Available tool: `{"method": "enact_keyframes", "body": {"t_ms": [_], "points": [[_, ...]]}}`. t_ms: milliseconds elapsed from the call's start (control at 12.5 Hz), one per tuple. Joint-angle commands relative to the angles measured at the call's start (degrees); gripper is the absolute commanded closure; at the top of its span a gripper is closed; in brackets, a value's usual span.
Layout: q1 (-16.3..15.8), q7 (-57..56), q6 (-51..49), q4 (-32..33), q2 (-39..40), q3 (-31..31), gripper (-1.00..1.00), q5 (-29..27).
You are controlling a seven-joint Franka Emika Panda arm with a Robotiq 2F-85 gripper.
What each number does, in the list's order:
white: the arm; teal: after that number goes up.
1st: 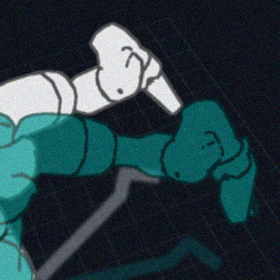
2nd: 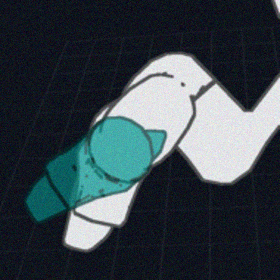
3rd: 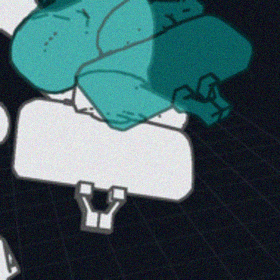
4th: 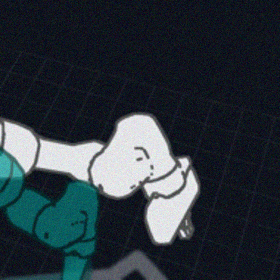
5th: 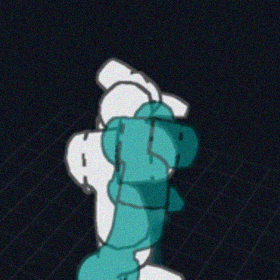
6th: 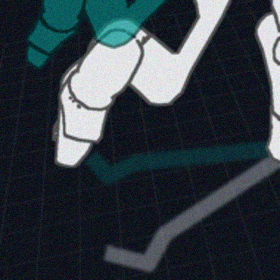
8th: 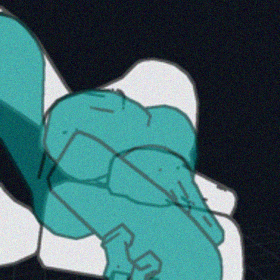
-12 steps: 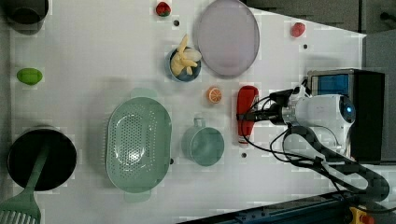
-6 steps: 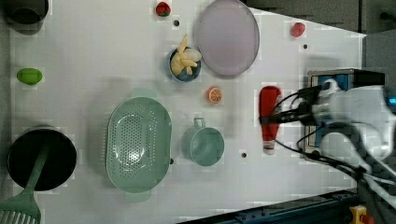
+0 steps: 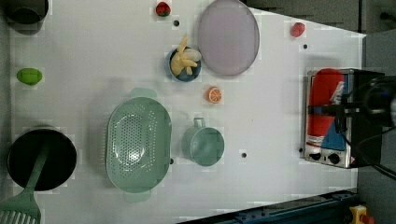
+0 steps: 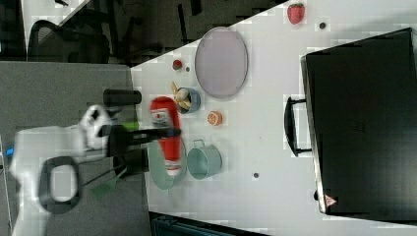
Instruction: Pick Ketchup from the table and place it in strainer.
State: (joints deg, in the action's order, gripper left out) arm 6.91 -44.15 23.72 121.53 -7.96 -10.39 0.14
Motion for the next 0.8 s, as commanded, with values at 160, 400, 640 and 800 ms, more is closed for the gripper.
{"method": "enact_keyframes", "body": {"t_ms": [160, 400, 640, 800], "points": [[-3.47, 15.26, -1.91, -1.10, 1.19, -9.31, -0.23, -2.29], [-4.09, 23.20, -1.59, -1.28, 1.86, -15.88, -0.23, -2.35], [-4.35, 32.59, 0.50, -1.42, 3.95, -22.52, -0.23, -2.35], [-4.44, 36.65, 4.74, -1.42, 6.92, -26.31, -0.23, -2.35]]}}
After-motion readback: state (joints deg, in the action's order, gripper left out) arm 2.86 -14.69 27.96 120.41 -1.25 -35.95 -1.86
